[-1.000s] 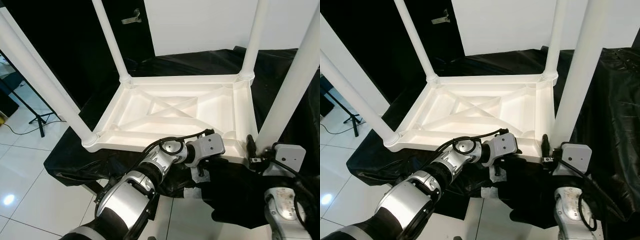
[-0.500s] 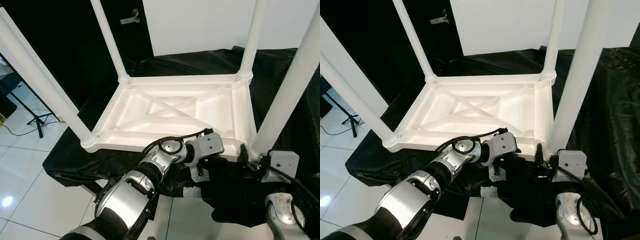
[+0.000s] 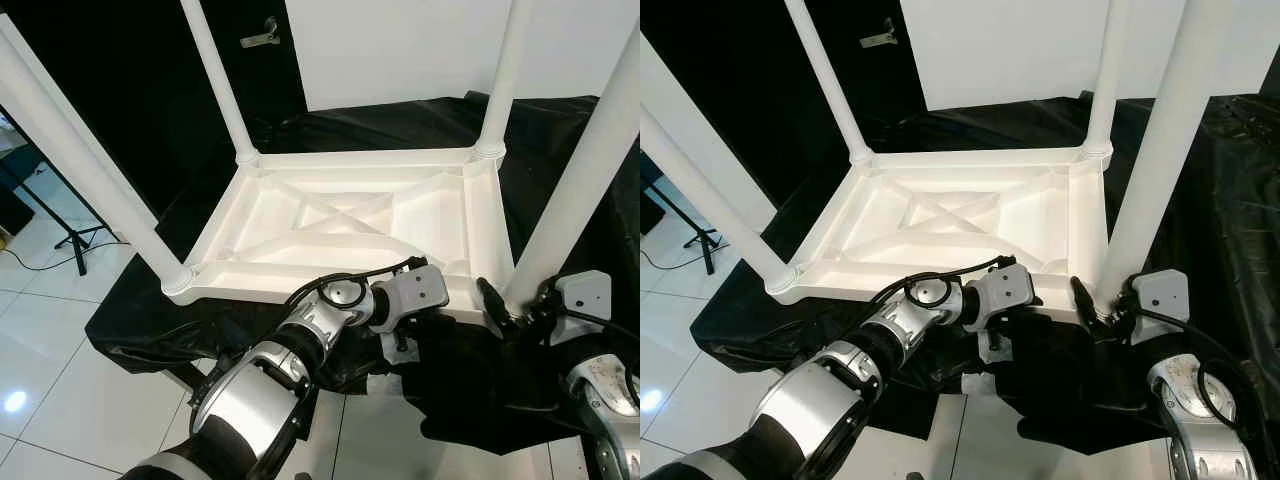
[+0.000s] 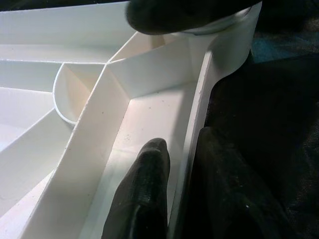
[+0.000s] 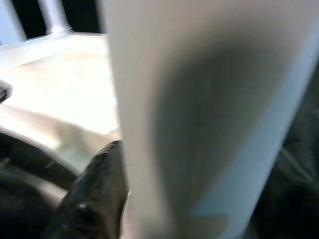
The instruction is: Building children table
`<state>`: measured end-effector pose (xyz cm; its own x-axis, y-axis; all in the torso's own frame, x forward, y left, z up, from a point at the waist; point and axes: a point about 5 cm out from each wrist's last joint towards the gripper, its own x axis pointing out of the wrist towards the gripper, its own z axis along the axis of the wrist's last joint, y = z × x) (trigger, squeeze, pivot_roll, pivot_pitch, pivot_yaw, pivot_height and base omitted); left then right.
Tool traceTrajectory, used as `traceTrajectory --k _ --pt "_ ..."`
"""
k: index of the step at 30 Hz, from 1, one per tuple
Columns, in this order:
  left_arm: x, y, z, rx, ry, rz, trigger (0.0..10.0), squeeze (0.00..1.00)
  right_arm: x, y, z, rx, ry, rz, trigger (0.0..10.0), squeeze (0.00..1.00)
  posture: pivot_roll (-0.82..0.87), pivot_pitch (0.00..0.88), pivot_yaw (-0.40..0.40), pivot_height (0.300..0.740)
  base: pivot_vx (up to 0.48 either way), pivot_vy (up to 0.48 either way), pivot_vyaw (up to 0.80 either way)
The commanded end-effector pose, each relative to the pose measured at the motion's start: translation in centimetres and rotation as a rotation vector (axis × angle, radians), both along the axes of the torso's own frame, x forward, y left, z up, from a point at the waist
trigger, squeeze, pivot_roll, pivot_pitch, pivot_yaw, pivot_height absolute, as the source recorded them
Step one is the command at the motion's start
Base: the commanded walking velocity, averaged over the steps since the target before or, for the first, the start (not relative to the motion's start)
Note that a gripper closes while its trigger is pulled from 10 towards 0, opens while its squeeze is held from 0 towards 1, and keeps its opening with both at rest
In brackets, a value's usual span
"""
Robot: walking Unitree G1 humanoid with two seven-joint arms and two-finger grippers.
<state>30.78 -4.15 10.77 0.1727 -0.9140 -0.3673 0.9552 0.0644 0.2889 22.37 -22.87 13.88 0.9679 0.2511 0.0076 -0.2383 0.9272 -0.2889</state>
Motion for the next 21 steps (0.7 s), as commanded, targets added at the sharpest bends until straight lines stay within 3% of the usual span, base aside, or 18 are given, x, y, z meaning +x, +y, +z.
traceTrajectory --k 1,12,14,15,17,21 --pt "-0.9 0.1 -2.4 0.033 0.061 0.088 10.0 0.00 -0.3 0.0 -0.6 0.017 0.056 0.046 0.0 0.00 -0.05 0.000 0.114 0.740 0.000 0.000 0.00" --pt "-0.9 0.2 -2.4 0.036 0.060 0.083 10.0 0.00 -1.1 0.5 -1.9 0.047 0.134 0.055 0.0 0.00 -0.06 0.000 0.123 0.740 0.000 0.000 0.00" --pt "-0.8 0.1 -2.3 0.038 0.058 0.080 10.0 0.00 -1.1 0.3 -2.6 0.039 0.075 -0.186 0.0 0.00 -0.06 0.000 0.129 0.740 0.000 0.000 0.00" --pt "-0.8 0.1 -2.3 0.038 0.058 0.080 10.0 0.00 -1.1 0.3 -2.6 0.039 0.075 -0.186 0.0 0.00 -0.06 0.000 0.129 0.740 0.000 0.000 0.00" --pt "-0.7 0.1 -2.2 0.039 0.054 0.079 10.0 0.00 -2.5 0.4 -3.0 0.039 0.008 -0.374 0.0 0.00 -0.05 0.000 0.126 0.740 0.000 0.000 0.00" --pt "-0.5 0.3 -2.0 0.040 0.048 0.086 10.0 0.00 -3.9 1.1 -3.1 0.060 -0.033 -0.484 0.0 0.00 -0.04 0.000 0.127 0.740 0.000 0.000 0.00"
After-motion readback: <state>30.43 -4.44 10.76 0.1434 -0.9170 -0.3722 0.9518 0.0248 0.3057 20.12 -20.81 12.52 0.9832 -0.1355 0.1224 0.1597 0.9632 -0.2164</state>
